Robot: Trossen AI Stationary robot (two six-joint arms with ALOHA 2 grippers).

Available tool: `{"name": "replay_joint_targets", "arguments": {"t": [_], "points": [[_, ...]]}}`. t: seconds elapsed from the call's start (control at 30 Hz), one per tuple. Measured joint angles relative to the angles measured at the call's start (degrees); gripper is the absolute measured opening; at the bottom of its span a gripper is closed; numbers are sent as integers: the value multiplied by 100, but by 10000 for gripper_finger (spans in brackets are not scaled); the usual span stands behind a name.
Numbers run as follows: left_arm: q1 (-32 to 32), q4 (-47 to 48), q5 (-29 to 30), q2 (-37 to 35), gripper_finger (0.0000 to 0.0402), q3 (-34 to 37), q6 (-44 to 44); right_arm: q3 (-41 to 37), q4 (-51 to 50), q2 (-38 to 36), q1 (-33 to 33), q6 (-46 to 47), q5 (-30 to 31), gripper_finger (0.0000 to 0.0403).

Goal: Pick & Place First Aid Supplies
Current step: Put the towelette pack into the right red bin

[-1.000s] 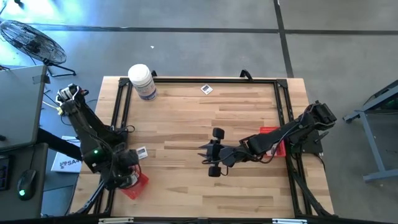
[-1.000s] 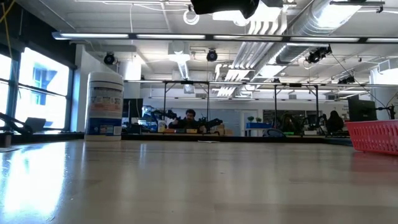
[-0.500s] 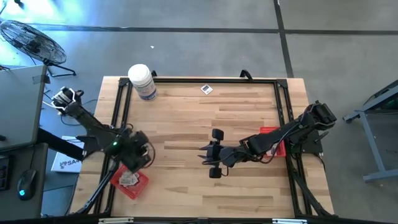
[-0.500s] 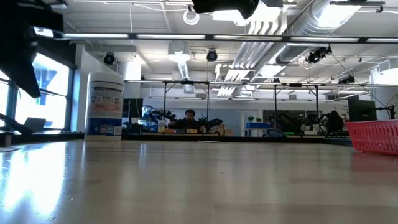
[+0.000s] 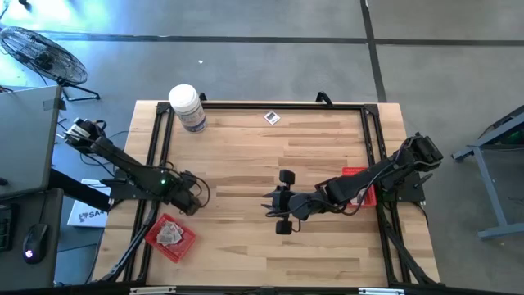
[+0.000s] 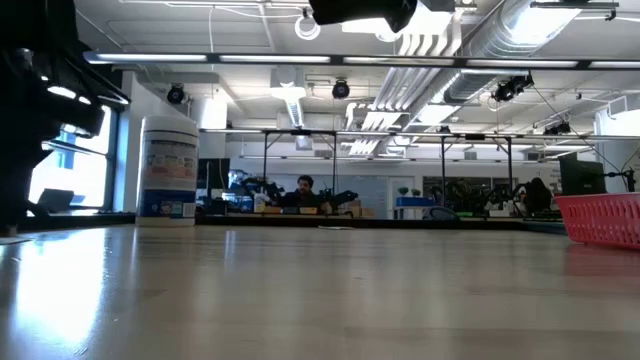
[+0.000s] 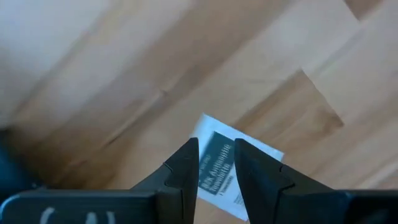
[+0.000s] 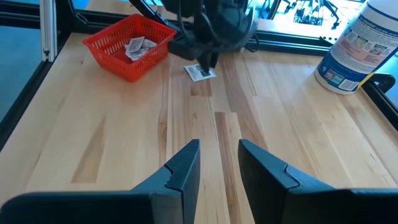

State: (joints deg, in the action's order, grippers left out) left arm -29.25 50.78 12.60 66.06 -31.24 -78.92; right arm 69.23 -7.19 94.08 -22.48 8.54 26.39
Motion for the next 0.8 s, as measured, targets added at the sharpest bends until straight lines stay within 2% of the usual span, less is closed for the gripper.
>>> {"name": "replay_joint_targets", "arguments": {"t": [0.23,0.4,0.63,0.8], "points": [[-1,-755,-26,448,98,274,438,0,17,0,0,0,2,103],[2,-1408,592,685,98,279,836,0,58,0,0,0,2,103],[6,-3085,1231,708,98,306,2144,0,59,0,0,0,0,103],[6,-3779,1525,675,98,266,3017,0,58,0,0,0,0,103]]}}
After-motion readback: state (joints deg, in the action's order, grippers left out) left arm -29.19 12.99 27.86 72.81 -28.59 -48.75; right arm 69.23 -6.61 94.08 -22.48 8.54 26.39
